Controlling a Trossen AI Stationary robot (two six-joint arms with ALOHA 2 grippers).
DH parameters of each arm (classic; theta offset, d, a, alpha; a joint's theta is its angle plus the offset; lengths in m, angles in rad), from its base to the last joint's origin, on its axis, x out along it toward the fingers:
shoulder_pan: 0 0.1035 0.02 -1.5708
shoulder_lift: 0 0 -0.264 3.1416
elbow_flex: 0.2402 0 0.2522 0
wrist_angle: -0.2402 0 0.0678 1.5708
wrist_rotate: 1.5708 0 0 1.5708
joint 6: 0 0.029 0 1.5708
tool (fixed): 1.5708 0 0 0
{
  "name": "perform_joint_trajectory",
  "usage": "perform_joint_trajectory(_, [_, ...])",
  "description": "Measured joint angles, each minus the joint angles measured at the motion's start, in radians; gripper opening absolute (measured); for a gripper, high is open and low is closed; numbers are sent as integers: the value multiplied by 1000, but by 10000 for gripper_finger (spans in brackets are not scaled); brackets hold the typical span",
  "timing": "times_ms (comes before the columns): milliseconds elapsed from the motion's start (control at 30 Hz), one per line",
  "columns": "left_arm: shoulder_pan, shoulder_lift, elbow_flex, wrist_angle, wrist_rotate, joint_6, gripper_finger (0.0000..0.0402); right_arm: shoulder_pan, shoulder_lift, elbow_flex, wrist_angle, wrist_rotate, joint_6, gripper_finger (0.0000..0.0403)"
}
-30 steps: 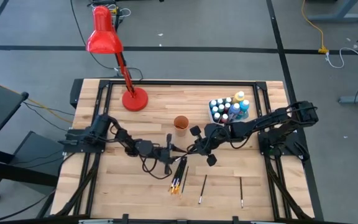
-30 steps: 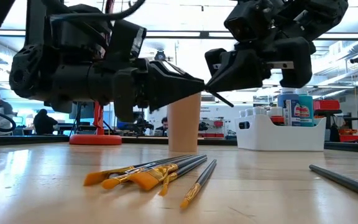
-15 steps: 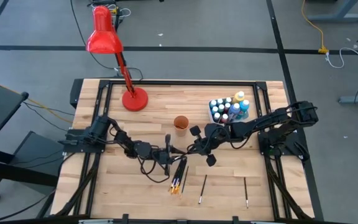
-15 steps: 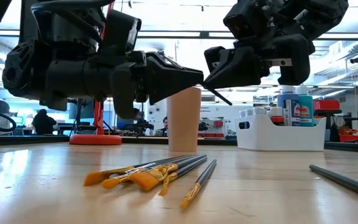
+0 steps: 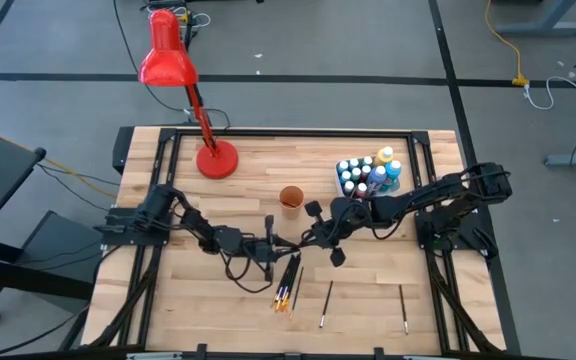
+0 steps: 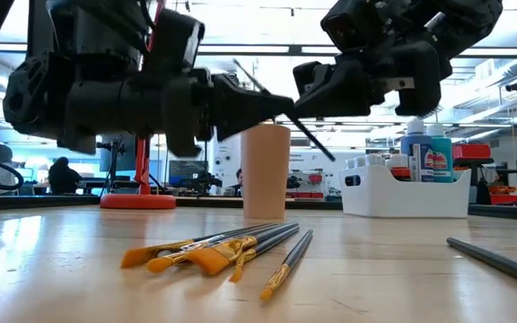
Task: Pick & Place Paint Supplies
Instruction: Put the white paintbrush into the orange cup
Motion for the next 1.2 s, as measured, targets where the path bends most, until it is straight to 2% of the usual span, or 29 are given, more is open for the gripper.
perform_joint_trajectory(133, [10, -81, 2, -25, -21, 2, 24, 0, -9, 1, 46, 118, 53, 17])
perform_joint_trajectory(200, [24, -138, 2, -90, -43, -8, 24, 0, -32, 1, 36, 191, 53, 18])
perform_joint_trajectory(433, [94, -427, 2, -518, -53, -171, 27, 1, -265, 2, -204, 394, 97, 22])
perform_joint_trajectory(633, [184, -618, 3, -743, -55, -255, 26, 1, -412, 2, -388, 444, 197, 58])
perform_joint_trajectory(767, [240, -656, 3, -863, -47, -321, 26, 1, -441, 2, -476, 444, 261, 103])
perform_joint_trajectory(933, [294, -629, 2, -995, -11, -416, 26, 1, -431, 2, -537, 444, 321, 153])
perform_joint_trajectory(1067, [306, -607, 2, -995, 4, -442, 30, 1, -424, 0, -540, 444, 323, 175])
perform_joint_trajectory(1200, [306, -607, 2, -986, 10, -434, 52, 1, -424, 0, -533, 444, 322, 183])
